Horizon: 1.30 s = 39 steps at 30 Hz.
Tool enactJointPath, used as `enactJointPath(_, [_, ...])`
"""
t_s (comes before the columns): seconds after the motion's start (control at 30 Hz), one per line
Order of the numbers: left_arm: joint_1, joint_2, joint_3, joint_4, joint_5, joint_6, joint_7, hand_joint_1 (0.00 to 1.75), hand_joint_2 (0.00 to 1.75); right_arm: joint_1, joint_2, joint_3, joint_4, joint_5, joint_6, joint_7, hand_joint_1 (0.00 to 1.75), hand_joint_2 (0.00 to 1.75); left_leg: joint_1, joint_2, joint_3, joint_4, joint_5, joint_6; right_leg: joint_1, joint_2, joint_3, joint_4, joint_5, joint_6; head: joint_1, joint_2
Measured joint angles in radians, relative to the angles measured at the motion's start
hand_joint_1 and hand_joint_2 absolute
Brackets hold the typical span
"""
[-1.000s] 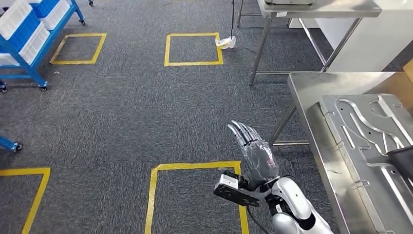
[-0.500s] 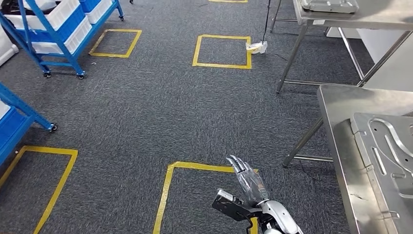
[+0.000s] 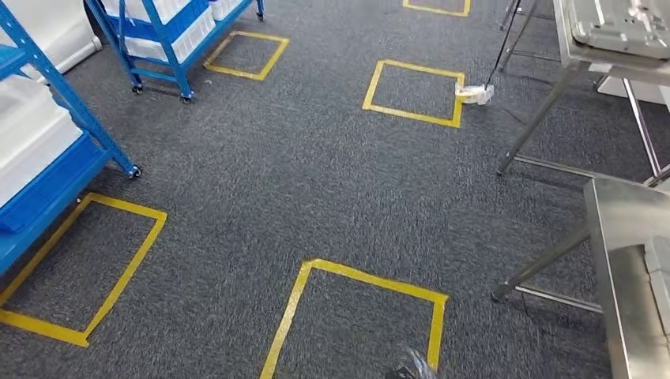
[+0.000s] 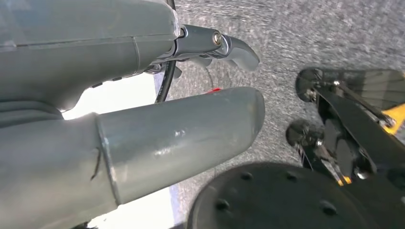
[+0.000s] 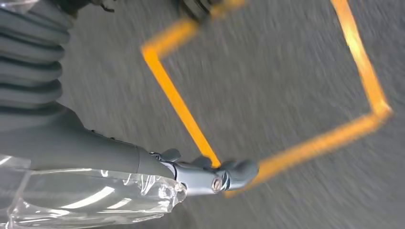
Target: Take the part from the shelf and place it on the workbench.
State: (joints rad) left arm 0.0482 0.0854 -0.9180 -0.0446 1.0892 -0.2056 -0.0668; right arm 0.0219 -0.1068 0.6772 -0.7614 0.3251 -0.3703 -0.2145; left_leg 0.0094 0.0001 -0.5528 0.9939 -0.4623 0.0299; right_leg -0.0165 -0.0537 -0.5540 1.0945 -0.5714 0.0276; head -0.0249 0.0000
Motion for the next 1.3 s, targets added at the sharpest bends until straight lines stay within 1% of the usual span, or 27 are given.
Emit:
enactJointPath(0.07, [-0.001,-0.003,0.002,0.008,-0.004,-0.007,-0.004,0.00,0.00,0.049,-0.011,0.008,0.023,-0.076,0.005,0.028,0.00,1.75,-0.003,-0.021,0.000,0.001,-0.001,0.008,0.001,0.043,-0.071,0.139,-0.062,-0.002,0.000,0.000])
enactJointPath(0.1, [-0.002,-0.004,0.004,0.010,-0.007,-0.012,-0.005,0.00,0.44,0.064,-0.014,0.017,0.046,-0.107,0.018,0.041,0.00,1.75,-0.005,-0.034,0.001,0.001,-0.002,0.010,0.002,0.050,-0.101,0.190,-0.074,-0.003,0.000,0.000])
enactJointPath(0.13, [-0.001,-0.004,0.005,0.012,-0.012,-0.017,-0.006,0.00,0.87,0.071,-0.013,0.029,0.079,-0.137,0.043,0.048,0.00,1.75,-0.008,-0.047,0.002,0.001,-0.003,0.011,0.003,0.053,-0.114,0.203,-0.064,-0.005,0.000,0.000])
enactJointPath(0.17, [-0.001,-0.003,0.005,0.013,-0.017,-0.024,-0.006,0.00,1.31,0.070,-0.009,0.042,0.121,-0.166,0.079,0.052,0.00,1.75,-0.009,-0.060,0.004,0.002,-0.004,0.011,0.003,0.057,-0.109,0.178,-0.035,-0.009,0.000,0.000])
enactJointPath(0.2, [-0.001,-0.002,0.006,0.014,-0.023,-0.029,-0.005,0.00,1.75,0.065,-0.001,0.054,0.169,-0.196,0.125,0.055,0.00,1.75,-0.010,-0.072,0.007,0.002,-0.005,0.010,0.004,0.064,-0.088,0.120,0.006,-0.014,0.000,0.000])
enactJointPath(0.27, [-0.002,0.002,0.006,0.014,-0.034,-0.037,-0.001,0.00,1.75,0.049,0.021,0.065,0.271,-0.265,0.224,0.069,0.00,1.75,-0.011,-0.094,0.008,0.006,-0.009,0.005,0.004,0.103,-0.035,-0.012,0.069,-0.022,0.000,0.000])
enactJointPath(0.3, [-0.003,0.005,0.006,0.014,-0.040,-0.039,0.001,0.00,1.75,0.042,0.033,0.063,0.313,-0.303,0.264,0.080,0.00,1.75,-0.012,-0.102,0.006,0.008,-0.010,0.001,0.004,0.116,-0.019,-0.051,0.082,-0.025,0.000,0.000])
enactJointPath(0.33, [-0.003,0.007,0.006,0.013,-0.046,-0.038,0.002,0.00,1.75,0.035,0.046,0.057,0.351,-0.345,0.296,0.093,0.00,1.75,-0.011,-0.110,0.002,0.008,-0.011,-0.003,0.006,0.122,-0.013,-0.066,0.084,-0.026,0.000,0.000])
enactJointPath(0.4, [0.000,0.010,0.005,0.013,-0.062,-0.027,0.001,0.00,1.75,0.020,0.074,0.033,0.407,-0.422,0.335,0.117,0.00,1.75,-0.009,-0.124,0.000,0.008,-0.012,-0.013,0.006,0.101,-0.008,-0.072,0.086,-0.033,0.000,0.000])
enactJointPath(0.47, [0.002,0.011,0.001,0.013,-0.082,-0.012,-0.006,0.00,1.75,0.010,0.097,0.000,0.451,-0.475,0.357,0.140,0.00,1.75,-0.010,-0.094,-0.011,0.038,-0.035,-0.023,0.004,0.077,0.002,-0.084,0.089,-0.046,-0.002,0.000])
enactJointPath(0.53, [-0.001,0.011,-0.006,0.013,-0.103,0.002,-0.013,0.00,1.75,0.007,0.111,-0.025,0.484,-0.502,0.368,0.151,0.00,1.75,-0.009,-0.039,-0.059,0.142,-0.098,-0.032,0.005,0.048,0.008,-0.090,0.090,-0.055,-0.004,0.000])
enactJointPath(0.6, [-0.005,0.007,-0.015,0.012,-0.119,0.018,-0.020,0.00,1.75,0.007,0.117,-0.047,0.506,-0.525,0.372,0.147,0.00,1.75,-0.004,-0.015,-0.119,0.265,-0.151,-0.040,0.007,0.018,0.009,-0.090,0.087,-0.057,-0.005,0.000])
enactJointPath(0.63, [-0.005,0.003,-0.020,0.011,-0.125,0.027,-0.023,0.00,1.75,0.007,0.118,-0.058,0.515,-0.534,0.374,0.141,0.00,1.75,-0.001,-0.010,-0.131,0.288,-0.152,-0.043,0.007,0.004,0.010,-0.090,0.086,-0.056,-0.005,0.000])
enactJointPath(0.67, [-0.004,0.000,-0.024,0.011,-0.129,0.035,-0.026,0.00,1.75,0.007,0.119,-0.068,0.523,-0.541,0.376,0.133,0.00,1.75,0.002,-0.005,-0.123,0.273,-0.134,-0.045,0.007,-0.009,0.011,-0.090,0.084,-0.055,-0.005,0.000])
enactJointPath(0.73, [-0.003,-0.008,-0.030,0.011,-0.133,0.049,-0.032,0.00,1.75,0.008,0.121,-0.083,0.533,-0.546,0.382,0.117,0.00,1.75,0.004,0.022,-0.053,0.145,-0.066,-0.045,0.006,-0.033,0.017,-0.089,0.079,-0.049,-0.005,0.000])
enactJointPath(0.8, [-0.005,-0.018,-0.032,0.011,-0.133,0.057,-0.038,0.00,0.87,0.008,0.122,-0.091,0.542,-0.541,0.390,0.101,0.00,1.75,-0.001,0.053,0.009,0.031,-0.026,-0.038,0.009,-0.052,0.024,-0.087,0.072,-0.039,-0.004,0.000])
enactJointPath(0.87, [-0.006,-0.028,-0.032,0.013,-0.126,0.062,-0.043,0.00,0.00,0.007,0.122,-0.095,0.551,-0.533,0.398,0.090,0.00,1.75,-0.009,0.052,0.018,0.005,-0.024,-0.027,0.010,-0.068,0.031,-0.087,0.069,-0.027,-0.003,0.000])
enactJointPath(0.9, [-0.005,-0.033,-0.031,0.015,-0.119,0.063,-0.046,0.00,0.00,0.004,0.122,-0.096,0.553,-0.529,0.402,0.085,0.00,1.75,-0.009,0.041,0.018,0.001,-0.021,-0.020,0.010,-0.076,0.034,-0.088,0.067,-0.021,-0.003,0.000])
enactJointPath(0.93, [-0.005,-0.038,-0.029,0.017,-0.111,0.064,-0.049,0.00,0.00,0.002,0.122,-0.096,0.555,-0.526,0.405,0.082,0.00,1.75,-0.007,0.031,0.020,-0.002,-0.019,-0.013,0.007,-0.069,0.037,-0.084,0.061,-0.015,-0.003,0.000])
enactJointPath(1.0, [-0.006,-0.048,-0.025,0.019,-0.100,0.067,-0.052,0.00,0.00,0.000,0.120,-0.098,0.560,-0.524,0.409,0.079,0.00,1.75,-0.002,0.013,0.025,-0.011,-0.011,0.000,0.004,-0.018,0.018,-0.030,0.020,-0.007,-0.002,0.000])
enactJointPath(1.07, [-0.011,-0.054,-0.023,0.020,-0.096,0.070,-0.053,0.00,0.00,0.000,0.118,-0.101,0.566,-0.524,0.411,0.076,0.00,1.75,-0.002,-0.006,0.023,-0.011,-0.007,0.007,0.003,0.036,-0.042,0.100,-0.050,-0.005,0.000,0.000])
enactJointPath(1.1, [-0.013,-0.057,-0.022,0.020,-0.096,0.072,-0.054,0.00,0.00,0.000,0.117,-0.102,0.568,-0.525,0.412,0.074,0.00,1.75,-0.004,-0.017,0.021,-0.009,-0.007,0.008,0.003,0.045,-0.073,0.165,-0.075,-0.006,0.000,0.000])
enactJointPath(1.13, [-0.014,-0.059,-0.021,0.021,-0.095,0.073,-0.054,0.00,0.00,-0.001,0.116,-0.103,0.569,-0.525,0.413,0.073,0.00,1.75,-0.005,-0.030,0.020,-0.007,-0.007,0.009,0.004,0.047,-0.092,0.202,-0.081,-0.007,0.000,0.000])
enactJointPath(1.17, [-0.015,-0.060,-0.020,0.021,-0.095,0.074,-0.053,0.00,0.00,-0.002,0.115,-0.104,0.570,-0.525,0.414,0.073,0.00,1.75,-0.006,-0.045,0.020,-0.005,-0.007,0.009,0.004,0.049,-0.093,0.200,-0.064,-0.009,0.000,0.000])
enactJointPath(1.2, [-0.015,-0.062,-0.019,0.021,-0.095,0.077,-0.051,0.00,0.00,-0.002,0.115,-0.104,0.571,-0.525,0.416,0.073,0.00,1.75,-0.007,-0.060,0.021,-0.003,-0.008,0.008,0.004,0.053,-0.075,0.156,-0.029,-0.012,0.000,0.000])
enactJointPath(1.23, [-0.016,-0.065,-0.018,0.021,-0.095,0.081,-0.047,0.00,0.00,-0.002,0.114,-0.105,0.572,-0.525,0.419,0.075,0.00,1.75,-0.007,-0.076,0.022,-0.001,-0.010,0.007,0.003,0.067,-0.044,0.084,0.014,-0.015,0.000,0.000])
enactJointPath(1.3, [-0.019,-0.070,-0.017,0.022,-0.097,0.094,-0.036,0.00,0.00,-0.004,0.111,-0.105,0.576,-0.526,0.431,0.082,0.00,1.75,-0.008,-0.103,0.018,0.007,-0.013,0.000,0.000,0.117,0.005,-0.036,0.063,-0.018,0.000,0.000])
